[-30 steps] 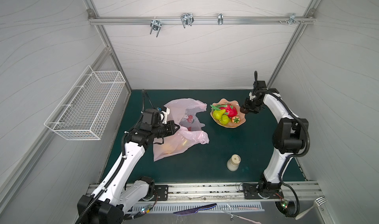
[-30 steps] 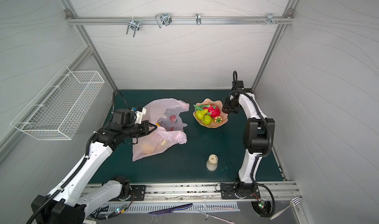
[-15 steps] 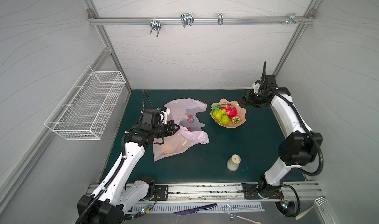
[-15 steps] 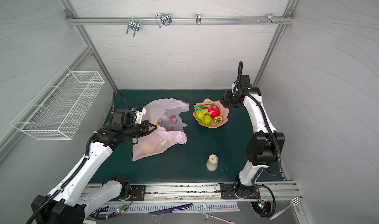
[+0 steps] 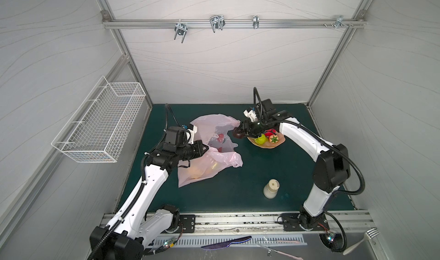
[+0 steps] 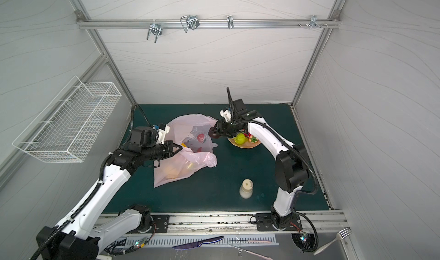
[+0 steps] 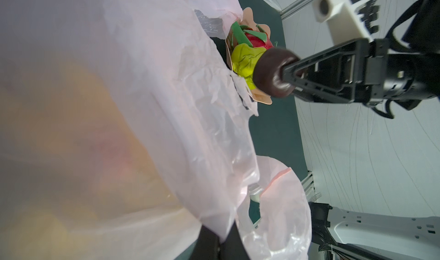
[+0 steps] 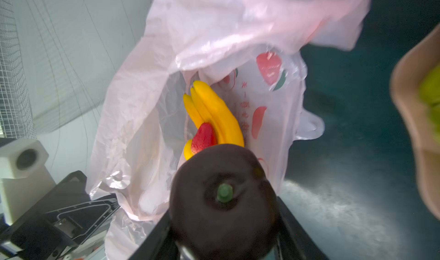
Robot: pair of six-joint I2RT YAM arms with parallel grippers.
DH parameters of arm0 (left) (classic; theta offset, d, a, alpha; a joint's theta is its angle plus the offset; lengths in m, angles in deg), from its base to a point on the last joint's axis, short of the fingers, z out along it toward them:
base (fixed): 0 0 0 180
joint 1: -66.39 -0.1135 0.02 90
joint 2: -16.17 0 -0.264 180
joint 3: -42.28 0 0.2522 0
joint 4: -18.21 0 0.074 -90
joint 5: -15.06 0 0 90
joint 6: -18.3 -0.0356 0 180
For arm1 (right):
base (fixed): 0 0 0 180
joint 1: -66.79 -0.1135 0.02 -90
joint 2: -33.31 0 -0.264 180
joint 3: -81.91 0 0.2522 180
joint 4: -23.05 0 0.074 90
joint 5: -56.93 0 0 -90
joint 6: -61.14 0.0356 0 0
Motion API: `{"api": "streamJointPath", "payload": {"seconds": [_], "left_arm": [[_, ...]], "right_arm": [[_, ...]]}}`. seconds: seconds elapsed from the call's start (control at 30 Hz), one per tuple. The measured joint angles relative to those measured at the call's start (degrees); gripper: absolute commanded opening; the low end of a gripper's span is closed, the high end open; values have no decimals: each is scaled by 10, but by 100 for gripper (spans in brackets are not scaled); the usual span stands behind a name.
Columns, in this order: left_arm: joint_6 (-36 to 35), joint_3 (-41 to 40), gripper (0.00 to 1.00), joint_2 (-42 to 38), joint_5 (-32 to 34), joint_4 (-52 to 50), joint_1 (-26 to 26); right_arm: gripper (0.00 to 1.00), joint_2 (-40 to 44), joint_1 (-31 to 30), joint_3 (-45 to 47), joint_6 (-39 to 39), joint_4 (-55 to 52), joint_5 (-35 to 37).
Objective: Place the fruits into the plastic bag
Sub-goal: Place the fruit in the plastic bag.
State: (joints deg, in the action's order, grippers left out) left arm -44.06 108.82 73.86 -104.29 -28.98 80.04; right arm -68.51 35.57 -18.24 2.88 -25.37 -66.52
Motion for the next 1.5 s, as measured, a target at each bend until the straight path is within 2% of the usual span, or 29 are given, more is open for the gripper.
{"api": "streamJointPath", "payload": {"seconds": [0.17,0.47,0.67,0.9,1.07,1.27,1.37,1.5], "left_arm": [[-4,0,0,-2,2,-8,0],[-11,8,0,-1,4,-22,0],[-20,13,0,2,17,-32,0],[-38,42,0,19,55,-53,0],[-43,45,0,22,65,-54,0],[-45,45,0,22,73,-53,0],[-47,44,0,22,77,-54,0],[-48,44,0,17,82,-55,0]], "right_arm": [[45,-14,-30,57,66,63,-28],[45,-43,-52,82,180,200,-75],[46,-101,-68,48,226,249,-93],[50,-177,-118,-20,286,298,-117],[63,-215,-153,-67,309,310,-132],[87,-242,-182,-85,341,347,-160],[91,-256,-189,-86,361,370,-177],[93,-261,-191,-84,377,386,-194]]}}
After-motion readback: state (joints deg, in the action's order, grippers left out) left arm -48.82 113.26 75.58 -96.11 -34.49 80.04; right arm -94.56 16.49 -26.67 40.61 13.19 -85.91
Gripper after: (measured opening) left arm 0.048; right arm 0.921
